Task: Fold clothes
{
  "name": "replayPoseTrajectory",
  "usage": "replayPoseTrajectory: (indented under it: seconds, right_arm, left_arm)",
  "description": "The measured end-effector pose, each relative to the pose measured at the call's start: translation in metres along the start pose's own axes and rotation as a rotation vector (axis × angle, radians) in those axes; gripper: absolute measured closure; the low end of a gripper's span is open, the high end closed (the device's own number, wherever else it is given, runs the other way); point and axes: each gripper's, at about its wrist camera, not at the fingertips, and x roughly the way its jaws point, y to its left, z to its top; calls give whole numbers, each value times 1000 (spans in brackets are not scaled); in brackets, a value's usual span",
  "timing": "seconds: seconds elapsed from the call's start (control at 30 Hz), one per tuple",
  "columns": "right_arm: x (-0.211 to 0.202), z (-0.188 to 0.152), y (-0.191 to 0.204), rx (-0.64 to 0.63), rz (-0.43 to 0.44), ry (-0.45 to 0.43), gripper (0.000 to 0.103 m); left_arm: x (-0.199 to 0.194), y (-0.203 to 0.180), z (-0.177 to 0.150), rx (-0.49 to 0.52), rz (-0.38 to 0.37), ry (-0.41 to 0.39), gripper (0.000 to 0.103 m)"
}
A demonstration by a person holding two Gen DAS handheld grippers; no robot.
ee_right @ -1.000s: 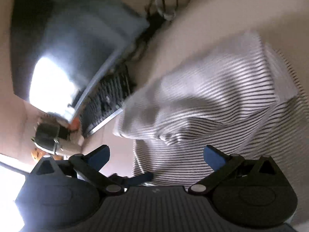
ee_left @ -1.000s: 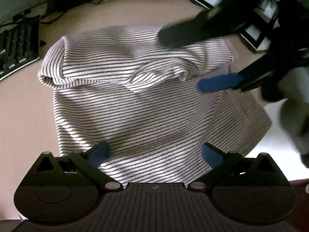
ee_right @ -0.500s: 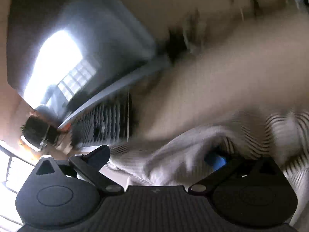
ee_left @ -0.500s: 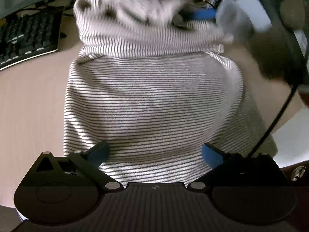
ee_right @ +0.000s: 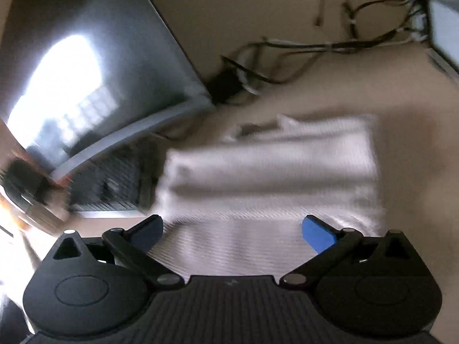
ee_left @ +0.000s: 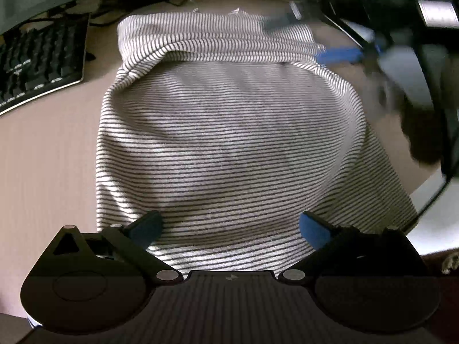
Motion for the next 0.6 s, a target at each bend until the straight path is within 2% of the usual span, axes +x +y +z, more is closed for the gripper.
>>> replayPoseTrajectory:
  seconds: [0.07, 0.17, 0.2, 0.33, 0.43, 0.6]
  right_arm:
    - [-6, -21, -9, -19, -65, 15, 0]
    - [-5, -50, -29, 64, -52, 88, 0]
    - [-6, -58, -29, 56, -49, 86, 0]
    - [-11, -78, -11, -74, -139, 88, 0]
    - [-14, -91, -4, -80, -175, 62, 0]
    - [-30, -109, -3, -24, -167, 50, 0]
  left_arm:
    - [2, 8, 10, 0, -7, -4, 0]
    - [-3, 13, 20, 2, -25, -28, 0]
    - [-3, 14, 23, 8, -28, -33, 0]
    - [9, 18, 26, 28, -37, 23, 0]
    - [10, 11, 18, 99, -24, 40, 0]
    - [3, 1, -7, 182, -38, 50, 0]
